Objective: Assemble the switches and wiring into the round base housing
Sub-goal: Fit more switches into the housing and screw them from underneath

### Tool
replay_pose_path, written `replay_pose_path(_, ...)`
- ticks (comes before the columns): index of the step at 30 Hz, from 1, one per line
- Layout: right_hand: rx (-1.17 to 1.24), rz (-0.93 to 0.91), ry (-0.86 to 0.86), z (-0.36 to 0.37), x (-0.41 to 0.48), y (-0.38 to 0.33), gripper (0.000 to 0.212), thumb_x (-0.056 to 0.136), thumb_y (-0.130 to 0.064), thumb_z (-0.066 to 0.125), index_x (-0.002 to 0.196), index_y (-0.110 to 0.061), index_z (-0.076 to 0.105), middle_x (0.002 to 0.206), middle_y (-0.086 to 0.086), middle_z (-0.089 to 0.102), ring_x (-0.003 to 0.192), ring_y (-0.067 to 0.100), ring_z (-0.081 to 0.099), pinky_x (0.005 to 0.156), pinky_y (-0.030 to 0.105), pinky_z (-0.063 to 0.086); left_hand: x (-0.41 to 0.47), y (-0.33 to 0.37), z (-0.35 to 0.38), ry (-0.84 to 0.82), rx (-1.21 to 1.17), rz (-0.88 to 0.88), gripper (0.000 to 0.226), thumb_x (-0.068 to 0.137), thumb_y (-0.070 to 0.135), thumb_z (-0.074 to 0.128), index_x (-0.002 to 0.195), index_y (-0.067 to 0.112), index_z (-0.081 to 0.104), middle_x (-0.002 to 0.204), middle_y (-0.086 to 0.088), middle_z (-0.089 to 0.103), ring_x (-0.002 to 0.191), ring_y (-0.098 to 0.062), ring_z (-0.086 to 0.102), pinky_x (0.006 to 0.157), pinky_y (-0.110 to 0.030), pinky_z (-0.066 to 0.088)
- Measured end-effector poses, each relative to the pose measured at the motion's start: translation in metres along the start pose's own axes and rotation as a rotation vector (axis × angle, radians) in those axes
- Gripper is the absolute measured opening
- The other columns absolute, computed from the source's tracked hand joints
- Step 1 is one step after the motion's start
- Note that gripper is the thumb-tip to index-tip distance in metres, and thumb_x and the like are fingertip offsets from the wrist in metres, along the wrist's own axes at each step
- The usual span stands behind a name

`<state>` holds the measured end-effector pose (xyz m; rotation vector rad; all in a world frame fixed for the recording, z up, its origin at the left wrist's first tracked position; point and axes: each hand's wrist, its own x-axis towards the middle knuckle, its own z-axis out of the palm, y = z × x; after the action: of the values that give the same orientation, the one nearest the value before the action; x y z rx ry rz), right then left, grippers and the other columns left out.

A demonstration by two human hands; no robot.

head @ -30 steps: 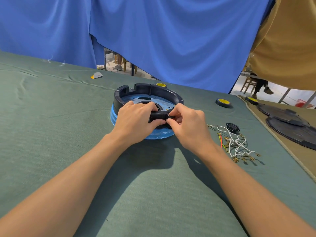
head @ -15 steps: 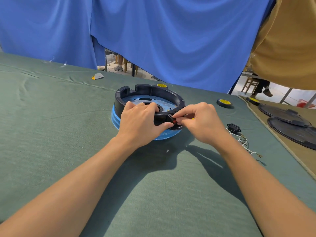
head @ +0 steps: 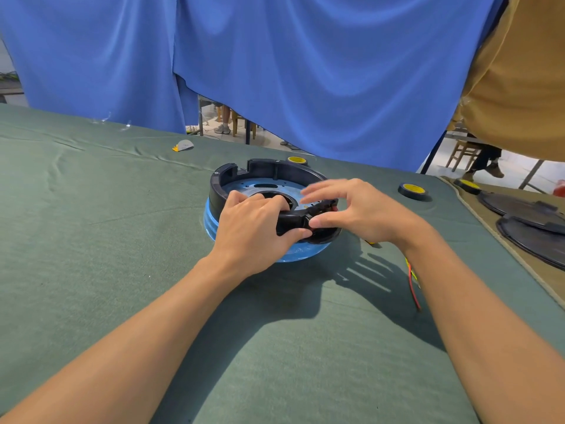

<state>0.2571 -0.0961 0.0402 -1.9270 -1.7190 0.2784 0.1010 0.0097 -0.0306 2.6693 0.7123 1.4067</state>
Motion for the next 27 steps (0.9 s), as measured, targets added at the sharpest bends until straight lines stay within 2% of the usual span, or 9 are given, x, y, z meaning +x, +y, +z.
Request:
replay_pose_path(2,0.096,0.031,-0.048,0.001,0.001,0.004,0.026,0.083,-0.020,0.075,0.108,-0.026,0.073,0.116,-0.012,0.068,0.111,0.007,0.060,0.100,0.025,0.044,0.000,-0.001,0.000,0.002,-0.001,0.009,0.045,0.077,0.060,0.071,0.090,0.016,0.067,0.079,0.002,0.069,0.076,-0.021,0.061,0.081,-0.034,0.029)
replay_pose_path(4,0.121,0.031,-0.021,0.002,0.003,0.007,0.024,0.081,-0.020,0.076,0.103,-0.028,0.075,0.110,-0.013,0.071,0.106,0.005,0.063,0.097,0.025,0.047,0.000,-0.002,0.000,0.007,0.007,0.011,0.046,0.076,0.060,0.072,0.088,0.016,0.067,0.077,0.003,0.068,0.073,-0.021,0.060,0.080,-0.032,0.029)
replay_pose_path(9,0.127,0.001,-0.006,0.004,0.006,0.010,0.024,0.079,-0.019,0.078,0.102,-0.025,0.076,0.109,-0.017,0.070,0.105,-0.006,0.061,0.093,0.011,0.042,0.001,-0.001,0.000,0.013,0.010,0.001,0.049,0.072,0.062,0.074,0.087,0.016,0.067,0.075,0.002,0.068,0.070,-0.021,0.059,0.079,-0.033,0.029)
replay_pose_path(13,0.143,-0.014,0.011,0.005,0.005,0.009,0.023,0.079,-0.016,0.077,0.102,-0.020,0.077,0.106,-0.017,0.070,0.102,-0.007,0.061,0.087,0.003,0.042,0.001,0.000,0.001,0.020,0.017,0.000,0.049,0.071,0.060,0.076,0.087,0.015,0.068,0.075,0.001,0.069,0.069,-0.022,0.059,0.078,-0.033,0.030)
replay_pose_path(16,0.118,-0.010,0.012,0.005,0.003,0.005,0.024,0.081,-0.015,0.076,0.105,-0.019,0.076,0.110,-0.013,0.069,0.104,-0.001,0.061,0.090,0.009,0.044,0.001,0.000,0.001,0.028,0.024,-0.011,0.050,0.070,0.062,0.076,0.087,0.015,0.068,0.075,0.001,0.069,0.064,-0.016,0.047,0.078,-0.033,0.030)
replay_pose_path(19,-0.043,-0.022,0.086,0.011,-0.003,0.002,0.023,0.084,-0.021,0.073,0.107,-0.020,0.075,0.114,-0.011,0.065,0.103,0.007,0.059,0.090,0.020,0.043,0.001,0.000,0.002,0.026,0.023,-0.023,0.051,0.072,0.064,0.073,0.088,0.016,0.068,0.075,0.001,0.069,0.065,-0.014,0.042,0.078,-0.031,0.027)
replay_pose_path(21,-0.154,-0.050,0.238,0.017,-0.009,0.001,0.019,0.082,-0.026,0.075,0.101,-0.022,0.076,0.102,-0.009,0.064,0.092,0.008,0.056,0.082,0.020,0.039,0.002,0.000,0.003,0.028,0.020,-0.025,0.053,0.072,0.066,0.070,0.088,0.015,0.068,0.075,0.001,0.068,0.065,-0.013,0.038,0.076,-0.030,0.024)
replay_pose_path(24,-0.098,-0.029,0.345,0.030,-0.018,-0.005,0.007,0.080,-0.031,0.076,0.080,-0.025,0.073,0.071,-0.011,0.065,0.066,0.005,0.058,0.065,0.018,0.044,0.003,0.000,0.002,0.025,0.006,-0.030,0.055,0.074,0.066,0.068,0.089,0.013,0.068,0.076,-0.001,0.068,0.066,-0.016,0.042,0.076,-0.030,0.023)
replay_pose_path(27,-0.053,0.057,0.401,0.044,-0.016,-0.009,0.012,0.083,-0.029,0.073,0.076,-0.023,0.065,0.068,-0.005,0.070,0.071,0.014,0.065,0.075,0.032,0.053,0.003,0.001,0.001,-0.007,-0.012,-0.045,0.058,0.075,0.067,0.063,0.093,0.012,0.068,0.080,-0.003,0.069,0.073,-0.022,0.056,0.081,-0.032,0.026)
